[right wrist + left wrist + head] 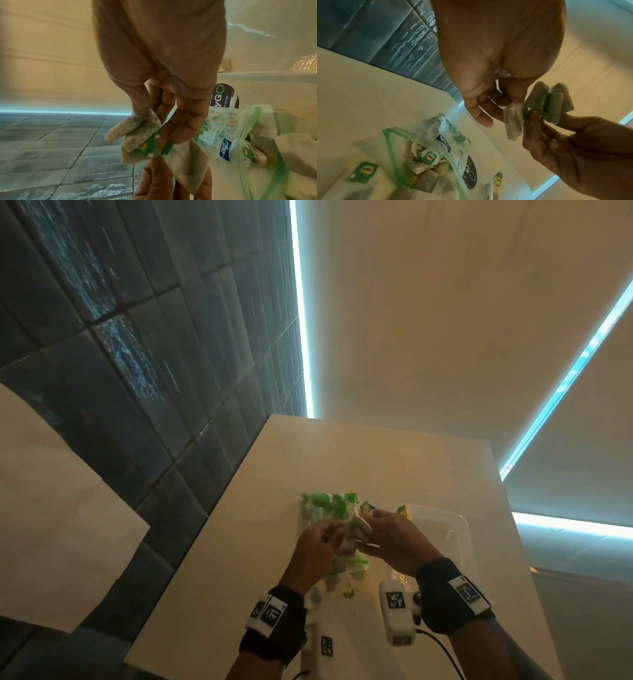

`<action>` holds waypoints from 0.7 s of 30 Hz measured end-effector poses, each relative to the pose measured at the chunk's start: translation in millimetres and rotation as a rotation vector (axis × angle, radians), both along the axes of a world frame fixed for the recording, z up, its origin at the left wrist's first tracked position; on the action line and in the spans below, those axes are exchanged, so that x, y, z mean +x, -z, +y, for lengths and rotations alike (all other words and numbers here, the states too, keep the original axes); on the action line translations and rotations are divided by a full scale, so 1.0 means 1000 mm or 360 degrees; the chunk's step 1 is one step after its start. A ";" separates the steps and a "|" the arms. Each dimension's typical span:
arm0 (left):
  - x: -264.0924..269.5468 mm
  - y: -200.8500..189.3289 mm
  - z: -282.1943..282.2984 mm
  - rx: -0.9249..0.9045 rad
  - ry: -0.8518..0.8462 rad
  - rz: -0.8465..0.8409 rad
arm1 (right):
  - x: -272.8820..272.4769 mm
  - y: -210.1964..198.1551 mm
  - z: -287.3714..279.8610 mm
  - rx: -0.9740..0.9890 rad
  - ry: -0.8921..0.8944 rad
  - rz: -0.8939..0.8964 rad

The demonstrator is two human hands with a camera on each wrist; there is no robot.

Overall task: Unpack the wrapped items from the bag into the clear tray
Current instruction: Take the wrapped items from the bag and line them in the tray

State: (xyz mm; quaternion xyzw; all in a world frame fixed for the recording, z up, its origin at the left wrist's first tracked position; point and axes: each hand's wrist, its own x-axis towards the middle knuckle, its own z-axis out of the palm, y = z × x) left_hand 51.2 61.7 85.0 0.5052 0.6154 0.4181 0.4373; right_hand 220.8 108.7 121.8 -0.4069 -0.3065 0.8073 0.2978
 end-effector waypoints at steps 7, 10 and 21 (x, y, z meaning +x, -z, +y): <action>-0.001 -0.001 0.000 0.0017 -0.0147 0.0172 | 0.002 -0.002 -0.002 -0.0049 -0.0065 0.0055; -0.003 -0.010 -0.002 0.0069 -0.0320 0.0234 | 0.005 -0.003 -0.003 -0.0084 -0.0080 0.0217; -0.015 -0.014 -0.002 0.0079 -0.0466 0.0041 | 0.005 0.002 -0.003 -0.0040 -0.0093 0.0178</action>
